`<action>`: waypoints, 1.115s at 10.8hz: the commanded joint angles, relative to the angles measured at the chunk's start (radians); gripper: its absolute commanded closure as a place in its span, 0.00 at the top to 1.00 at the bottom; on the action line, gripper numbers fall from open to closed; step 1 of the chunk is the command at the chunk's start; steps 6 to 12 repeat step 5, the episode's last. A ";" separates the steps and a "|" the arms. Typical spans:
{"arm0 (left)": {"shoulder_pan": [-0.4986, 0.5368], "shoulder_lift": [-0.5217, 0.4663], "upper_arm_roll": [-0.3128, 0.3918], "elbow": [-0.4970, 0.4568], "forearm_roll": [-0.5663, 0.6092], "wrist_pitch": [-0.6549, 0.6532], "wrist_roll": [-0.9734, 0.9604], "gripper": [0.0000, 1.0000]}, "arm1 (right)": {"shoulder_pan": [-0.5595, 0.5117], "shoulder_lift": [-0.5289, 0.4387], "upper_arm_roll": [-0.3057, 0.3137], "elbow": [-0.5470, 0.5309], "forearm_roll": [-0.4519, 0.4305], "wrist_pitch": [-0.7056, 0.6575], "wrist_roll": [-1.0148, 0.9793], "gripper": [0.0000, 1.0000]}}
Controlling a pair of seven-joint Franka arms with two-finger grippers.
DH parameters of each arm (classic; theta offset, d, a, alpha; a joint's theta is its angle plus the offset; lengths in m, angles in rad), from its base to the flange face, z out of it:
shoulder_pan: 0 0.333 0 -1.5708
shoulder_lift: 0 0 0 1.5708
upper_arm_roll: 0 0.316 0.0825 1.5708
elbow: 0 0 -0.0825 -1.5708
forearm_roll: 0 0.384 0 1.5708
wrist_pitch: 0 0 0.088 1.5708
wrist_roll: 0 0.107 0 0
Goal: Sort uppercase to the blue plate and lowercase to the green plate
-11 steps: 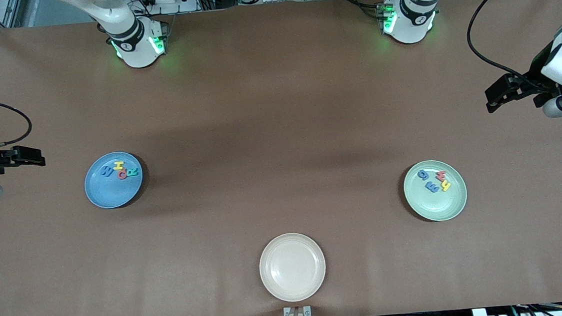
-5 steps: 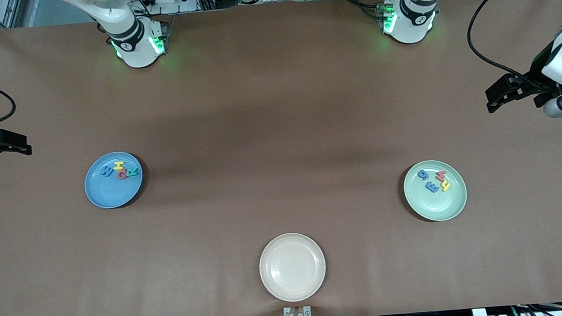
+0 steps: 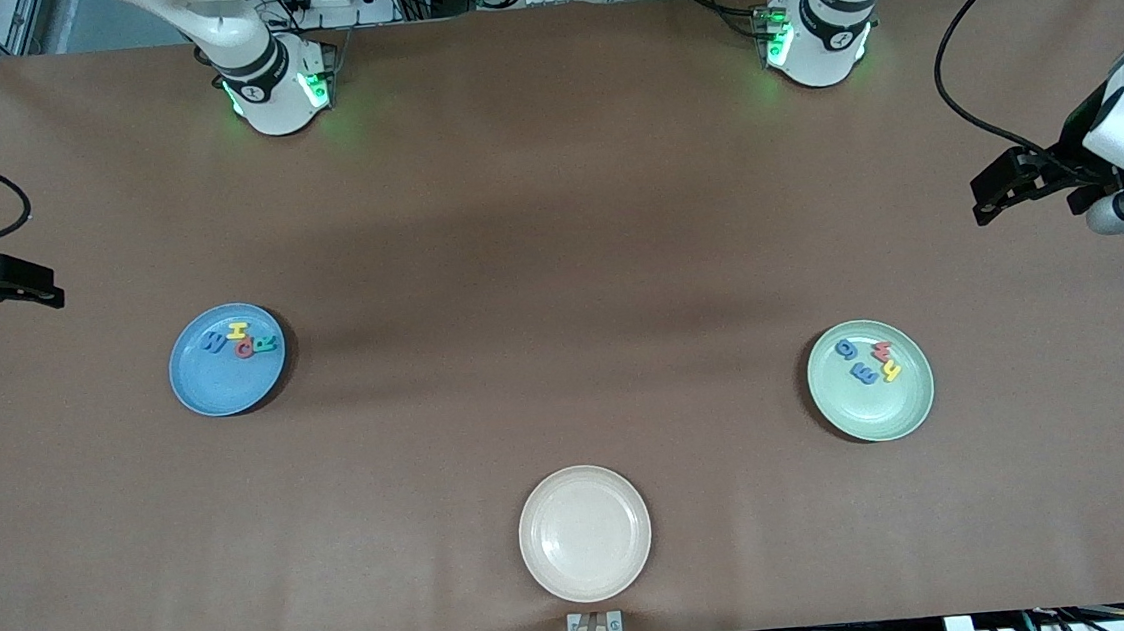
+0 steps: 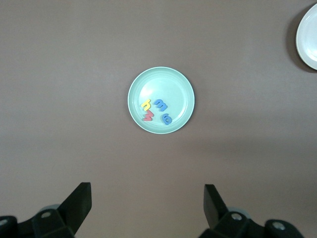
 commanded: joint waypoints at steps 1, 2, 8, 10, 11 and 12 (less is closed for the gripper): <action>-0.001 0.002 -0.001 0.016 0.019 -0.016 0.025 1.00 | -0.034 -0.027 0.041 -0.011 0.000 0.002 0.040 1.00; -0.001 0.003 -0.001 0.016 0.019 -0.016 0.025 1.00 | -0.036 -0.028 0.039 -0.011 0.001 0.002 0.040 1.00; -0.001 0.003 -0.001 0.016 0.019 -0.016 0.025 1.00 | -0.045 -0.030 0.038 -0.011 0.015 0.002 0.040 1.00; -0.001 0.003 -0.001 0.016 0.019 -0.016 0.025 1.00 | -0.045 -0.030 0.038 -0.011 0.015 0.002 0.040 1.00; -0.001 0.003 -0.001 0.016 0.019 -0.016 0.025 1.00 | -0.045 -0.030 0.038 -0.011 0.015 0.002 0.040 1.00; -0.001 0.003 -0.001 0.016 0.019 -0.016 0.025 1.00 | -0.045 -0.030 0.038 -0.011 0.015 0.002 0.040 1.00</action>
